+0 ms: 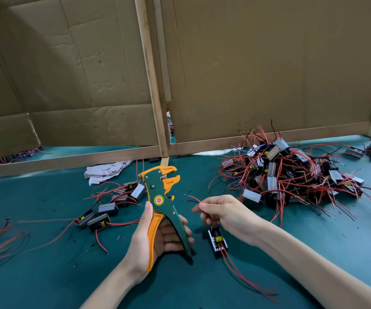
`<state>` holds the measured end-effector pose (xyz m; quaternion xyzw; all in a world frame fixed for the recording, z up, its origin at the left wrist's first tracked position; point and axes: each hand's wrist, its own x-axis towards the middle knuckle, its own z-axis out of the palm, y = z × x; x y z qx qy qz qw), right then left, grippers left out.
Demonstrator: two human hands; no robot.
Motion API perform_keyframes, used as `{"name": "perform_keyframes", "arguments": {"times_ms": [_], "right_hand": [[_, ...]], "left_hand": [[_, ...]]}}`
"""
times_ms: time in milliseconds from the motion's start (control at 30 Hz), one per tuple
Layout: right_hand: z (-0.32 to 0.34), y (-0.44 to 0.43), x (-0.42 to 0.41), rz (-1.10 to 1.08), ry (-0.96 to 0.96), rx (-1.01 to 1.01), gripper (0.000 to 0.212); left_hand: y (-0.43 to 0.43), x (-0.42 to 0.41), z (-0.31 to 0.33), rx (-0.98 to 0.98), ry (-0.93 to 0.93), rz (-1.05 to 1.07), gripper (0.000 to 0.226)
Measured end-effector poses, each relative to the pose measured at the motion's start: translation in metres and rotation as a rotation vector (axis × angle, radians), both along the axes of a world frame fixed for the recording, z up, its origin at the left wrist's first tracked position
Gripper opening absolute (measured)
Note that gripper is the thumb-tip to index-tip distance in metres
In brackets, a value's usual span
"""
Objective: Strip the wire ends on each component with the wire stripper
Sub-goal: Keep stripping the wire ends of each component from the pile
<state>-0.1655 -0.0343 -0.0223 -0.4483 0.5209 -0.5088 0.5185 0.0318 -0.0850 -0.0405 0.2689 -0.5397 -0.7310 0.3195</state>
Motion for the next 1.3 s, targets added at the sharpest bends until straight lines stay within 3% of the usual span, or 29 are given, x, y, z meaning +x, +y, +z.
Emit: {"name": "perform_keyframes", "arguments": {"times_ms": [267, 433, 633, 867, 1300], "right_hand": [[0.006, 0.005, -0.003, 0.042, -0.177, 0.003, 0.028], [0.006, 0.005, -0.006, 0.031, -0.228, 0.046, 0.011], [0.004, 0.002, -0.012, 0.052, -0.313, 0.078, 0.008], [0.005, 0.003, -0.009, 0.081, -0.27, 0.047, 0.009], [0.028, 0.012, -0.007, 0.106, -0.476, 0.021, 0.038]], "left_hand": [[0.0, 0.0, 0.003, 0.03, 0.021, 0.054, 0.084], [0.001, 0.0, 0.003, 0.029, 0.027, 0.052, 0.084], [0.001, 0.0, 0.004, 0.044, 0.031, 0.028, 0.085], [0.001, 0.001, 0.004, 0.051, 0.034, 0.006, 0.086], [0.006, 0.004, 0.011, 0.074, -0.076, -0.245, 0.088]]}}
